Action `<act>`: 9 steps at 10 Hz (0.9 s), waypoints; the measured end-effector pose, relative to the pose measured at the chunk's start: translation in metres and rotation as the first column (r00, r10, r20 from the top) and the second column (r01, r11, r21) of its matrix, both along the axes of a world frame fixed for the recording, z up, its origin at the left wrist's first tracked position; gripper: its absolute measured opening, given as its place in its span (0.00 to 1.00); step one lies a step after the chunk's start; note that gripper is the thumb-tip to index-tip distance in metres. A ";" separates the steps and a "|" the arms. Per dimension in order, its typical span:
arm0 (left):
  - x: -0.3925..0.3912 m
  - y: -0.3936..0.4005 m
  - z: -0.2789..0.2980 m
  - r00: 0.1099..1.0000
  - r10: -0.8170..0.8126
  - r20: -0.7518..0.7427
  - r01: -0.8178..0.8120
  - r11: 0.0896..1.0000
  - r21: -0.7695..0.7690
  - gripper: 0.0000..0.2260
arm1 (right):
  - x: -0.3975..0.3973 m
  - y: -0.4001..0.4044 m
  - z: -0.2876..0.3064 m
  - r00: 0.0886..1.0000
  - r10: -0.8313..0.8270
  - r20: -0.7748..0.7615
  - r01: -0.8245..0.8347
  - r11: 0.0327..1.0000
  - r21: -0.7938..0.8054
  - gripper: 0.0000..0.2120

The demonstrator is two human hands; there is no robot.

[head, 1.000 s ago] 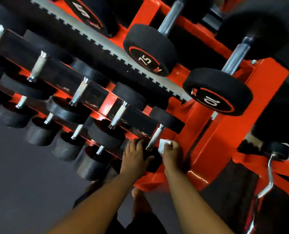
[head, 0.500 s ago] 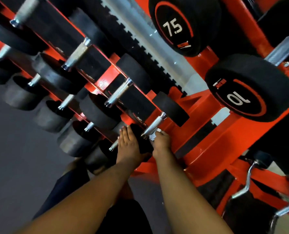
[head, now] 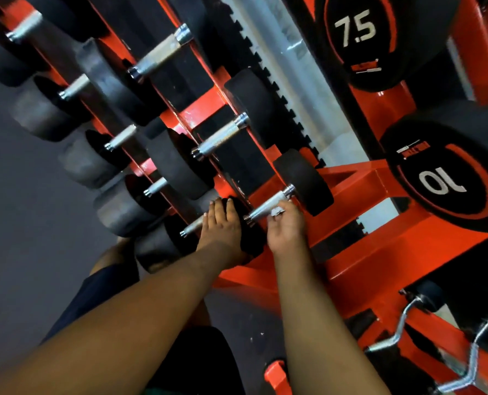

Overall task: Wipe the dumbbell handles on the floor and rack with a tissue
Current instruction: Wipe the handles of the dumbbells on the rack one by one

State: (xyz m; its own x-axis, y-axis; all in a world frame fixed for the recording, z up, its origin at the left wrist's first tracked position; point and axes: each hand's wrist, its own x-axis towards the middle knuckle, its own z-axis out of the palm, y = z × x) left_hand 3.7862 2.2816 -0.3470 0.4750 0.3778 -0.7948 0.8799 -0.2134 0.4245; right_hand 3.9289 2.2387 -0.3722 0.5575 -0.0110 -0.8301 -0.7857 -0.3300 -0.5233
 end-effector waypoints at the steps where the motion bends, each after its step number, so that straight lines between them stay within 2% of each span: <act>1: -0.001 -0.001 0.001 1.000 -0.011 0.007 0.011 1.000 0.012 0.65 | 0.004 0.021 0.032 1.000 0.017 0.010 -0.017 1.000 0.008 0.08; 3: 0.000 0.001 0.001 1.000 -0.011 0.000 0.011 1.000 0.005 0.65 | 0.005 0.017 0.025 0.997 -0.070 -0.027 0.071 0.996 0.057 0.05; 5: 0.000 0.001 0.002 1.000 -0.011 0.001 0.011 1.000 0.006 0.66 | 0.011 0.026 0.027 0.999 -0.023 -0.049 0.023 1.000 0.003 0.03; 7: -0.001 0.000 0.001 1.000 0.005 -0.006 -0.005 1.000 0.008 0.66 | 0.000 0.014 0.024 1.000 -0.030 -0.006 0.030 0.999 0.018 0.13; 8: 0.000 0.000 0.001 1.000 0.001 -0.004 -0.001 1.000 0.004 0.66 | -0.003 0.020 0.023 0.999 -0.004 -0.043 0.003 0.999 -0.033 0.05; 9: 0.000 0.001 0.001 1.000 0.005 -0.001 -0.005 1.000 0.006 0.66 | -0.004 0.023 0.022 0.998 0.018 -0.056 -0.020 0.999 -0.036 0.07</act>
State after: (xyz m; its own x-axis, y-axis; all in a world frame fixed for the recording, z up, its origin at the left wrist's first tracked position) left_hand 3.7857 2.2829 -0.3456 0.4726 0.3848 -0.7928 0.8812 -0.2119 0.4225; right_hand 3.9254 2.2617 -0.3498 0.5110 -0.0315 -0.8590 -0.8065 -0.3634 -0.4665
